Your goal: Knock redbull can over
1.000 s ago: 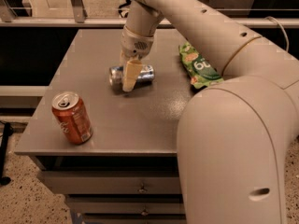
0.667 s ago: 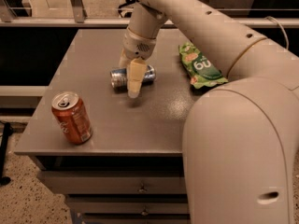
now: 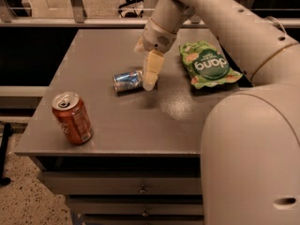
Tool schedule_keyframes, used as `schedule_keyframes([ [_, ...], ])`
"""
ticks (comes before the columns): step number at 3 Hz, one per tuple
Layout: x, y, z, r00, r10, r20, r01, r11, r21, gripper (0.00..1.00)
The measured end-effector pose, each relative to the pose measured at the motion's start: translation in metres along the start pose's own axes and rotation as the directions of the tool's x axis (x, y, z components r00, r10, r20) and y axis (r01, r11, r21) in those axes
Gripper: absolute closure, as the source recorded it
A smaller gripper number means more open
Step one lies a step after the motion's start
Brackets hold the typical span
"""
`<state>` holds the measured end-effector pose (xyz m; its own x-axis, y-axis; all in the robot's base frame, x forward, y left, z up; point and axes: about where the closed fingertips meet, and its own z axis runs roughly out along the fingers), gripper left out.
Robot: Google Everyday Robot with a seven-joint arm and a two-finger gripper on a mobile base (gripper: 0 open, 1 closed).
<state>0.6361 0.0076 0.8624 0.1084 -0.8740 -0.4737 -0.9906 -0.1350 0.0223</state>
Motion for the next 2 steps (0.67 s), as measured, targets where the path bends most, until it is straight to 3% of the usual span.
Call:
schedule_keyframes([
  [1, 0.030, -0.014, -0.049, 0.993, 0.056, 0.103, -0.065, 0.9938, 0.090, 0.00],
  [2, 0.062, -0.014, -0.114, 0.975, 0.084, 0.205, -0.126, 0.9714, 0.201, 0.00],
])
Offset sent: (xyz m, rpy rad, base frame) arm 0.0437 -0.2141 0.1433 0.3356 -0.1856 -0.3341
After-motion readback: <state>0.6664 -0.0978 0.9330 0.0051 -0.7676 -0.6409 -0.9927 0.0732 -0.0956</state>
